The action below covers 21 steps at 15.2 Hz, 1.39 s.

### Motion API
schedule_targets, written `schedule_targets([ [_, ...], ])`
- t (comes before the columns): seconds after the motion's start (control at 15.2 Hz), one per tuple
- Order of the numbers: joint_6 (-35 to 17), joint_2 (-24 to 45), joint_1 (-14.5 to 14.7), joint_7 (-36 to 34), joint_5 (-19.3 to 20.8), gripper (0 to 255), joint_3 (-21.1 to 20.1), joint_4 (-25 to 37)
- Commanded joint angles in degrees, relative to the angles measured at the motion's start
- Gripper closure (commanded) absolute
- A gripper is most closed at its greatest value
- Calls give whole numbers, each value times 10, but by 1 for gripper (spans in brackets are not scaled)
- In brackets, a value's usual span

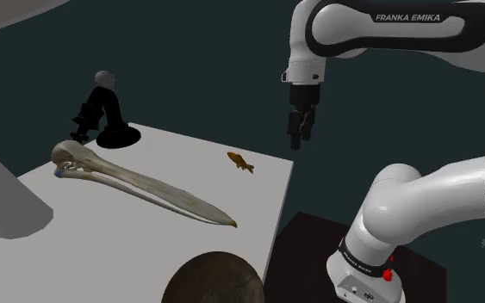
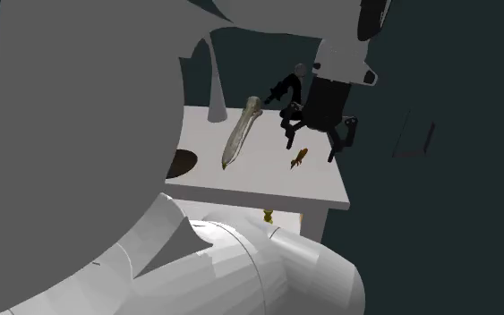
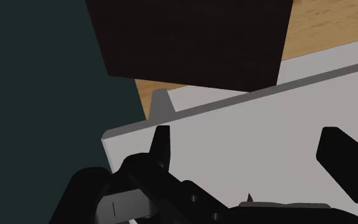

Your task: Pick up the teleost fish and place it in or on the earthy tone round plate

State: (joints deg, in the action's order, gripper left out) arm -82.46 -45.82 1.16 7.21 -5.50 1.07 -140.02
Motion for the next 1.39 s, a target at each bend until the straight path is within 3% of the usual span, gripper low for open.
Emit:
schedule_targets([
  [0.0, 0, 0, 0, 0, 0, 0, 0, 0],
  [0.53, -77, 207, 4, -73, -15, 0, -51, 92],
  [0.99, -105, 391, 7, -139, -4, 0, -78, 214],
  [1.32, -136, 396, 9, -141, -5, 0, -80, 186],
])
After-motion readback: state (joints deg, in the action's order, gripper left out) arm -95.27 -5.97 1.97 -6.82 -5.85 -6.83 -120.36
